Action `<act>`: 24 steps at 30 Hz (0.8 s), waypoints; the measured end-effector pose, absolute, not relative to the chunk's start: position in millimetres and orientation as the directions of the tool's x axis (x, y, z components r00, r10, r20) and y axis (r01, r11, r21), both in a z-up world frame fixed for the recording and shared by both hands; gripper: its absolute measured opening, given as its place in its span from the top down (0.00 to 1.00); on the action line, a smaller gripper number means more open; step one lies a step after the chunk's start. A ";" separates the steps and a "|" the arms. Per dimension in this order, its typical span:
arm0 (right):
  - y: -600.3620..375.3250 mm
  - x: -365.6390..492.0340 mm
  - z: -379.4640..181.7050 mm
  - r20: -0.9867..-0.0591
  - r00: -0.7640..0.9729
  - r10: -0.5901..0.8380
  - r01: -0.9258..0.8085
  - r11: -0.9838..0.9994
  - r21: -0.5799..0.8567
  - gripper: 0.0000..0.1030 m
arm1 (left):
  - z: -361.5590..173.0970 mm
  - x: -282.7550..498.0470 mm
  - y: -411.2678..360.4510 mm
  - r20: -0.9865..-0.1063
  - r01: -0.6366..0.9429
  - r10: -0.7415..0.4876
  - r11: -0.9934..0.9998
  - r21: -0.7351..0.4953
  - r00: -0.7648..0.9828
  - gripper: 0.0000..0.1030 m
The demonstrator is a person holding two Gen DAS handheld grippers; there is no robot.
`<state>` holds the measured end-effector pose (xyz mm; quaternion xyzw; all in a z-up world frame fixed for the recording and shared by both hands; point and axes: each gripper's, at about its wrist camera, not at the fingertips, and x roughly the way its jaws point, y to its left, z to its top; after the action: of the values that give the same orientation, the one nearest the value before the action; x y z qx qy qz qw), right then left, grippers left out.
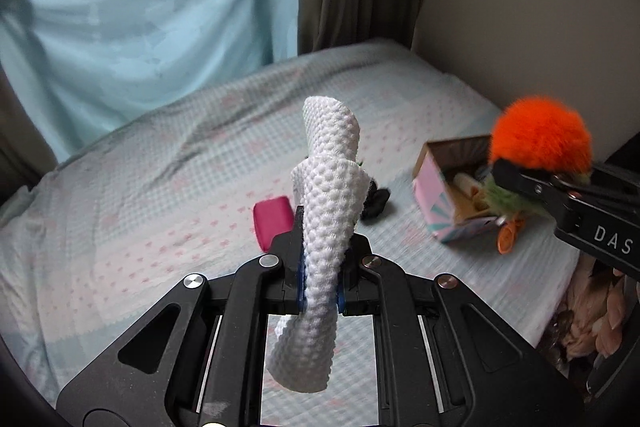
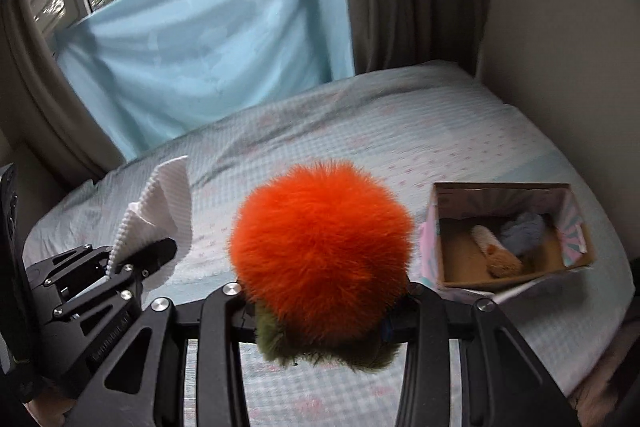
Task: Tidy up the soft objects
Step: 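Carry the white cloth and orange pompom over the box with both tools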
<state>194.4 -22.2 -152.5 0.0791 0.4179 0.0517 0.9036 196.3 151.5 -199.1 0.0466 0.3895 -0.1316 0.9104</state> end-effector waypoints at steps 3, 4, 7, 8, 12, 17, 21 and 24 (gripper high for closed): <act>-41.5 182.1 -132.5 -0.744 0.656 0.128 0.018 0.983 0.185 0.65 | -177.2 188.8 137.6 -0.698 0.280 -0.207 0.960 -0.011 0.685 0.92; -48.8 179.9 -126.9 -0.743 0.658 0.120 0.030 0.982 0.185 0.65 | -169.3 188.1 129.8 -0.692 0.287 -0.219 0.958 -0.018 0.688 0.92; -75.7 174.3 -111.0 -0.737 0.672 0.077 0.076 0.982 0.172 0.65 | -154.0 187.7 108.0 -0.680 0.304 -0.243 0.952 -0.031 0.692 0.92; -86.0 173.1 -106.2 -0.734 0.677 0.064 0.092 0.981 0.170 0.65 | -149.5 187.8 99.1 -0.678 0.309 -0.247 0.951 -0.030 0.692 0.92; -134.0 171.4 -99.8 -0.730 0.682 0.028 0.143 0.975 0.171 0.65 | -139.3 189.3 63.2 -0.668 0.323 -0.262 0.946 -0.034 0.697 0.92; -193.9 180.2 -102.5 -0.741 0.671 0.024 0.149 0.975 0.167 0.65 | -138.5 195.4 2.4 -0.672 0.308 -0.256 0.951 -0.043 0.695 0.92; -242.1 194.9 -108.5 -0.760 0.649 0.033 0.128 0.980 0.152 0.65 | -144.9 208.8 -56.4 -0.692 0.296 -0.260 0.953 -0.070 0.673 0.92; -272.9 207.7 -119.4 -0.778 0.626 0.049 0.107 0.983 0.148 0.65 | -153.8 221.4 -97.4 -0.708 0.280 -0.258 0.956 -0.089 0.657 0.92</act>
<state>207.7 -272.9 -119.4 0.0901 0.4319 -0.0160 0.8973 221.4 -97.4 -153.8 0.0139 0.3868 -0.1477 0.9102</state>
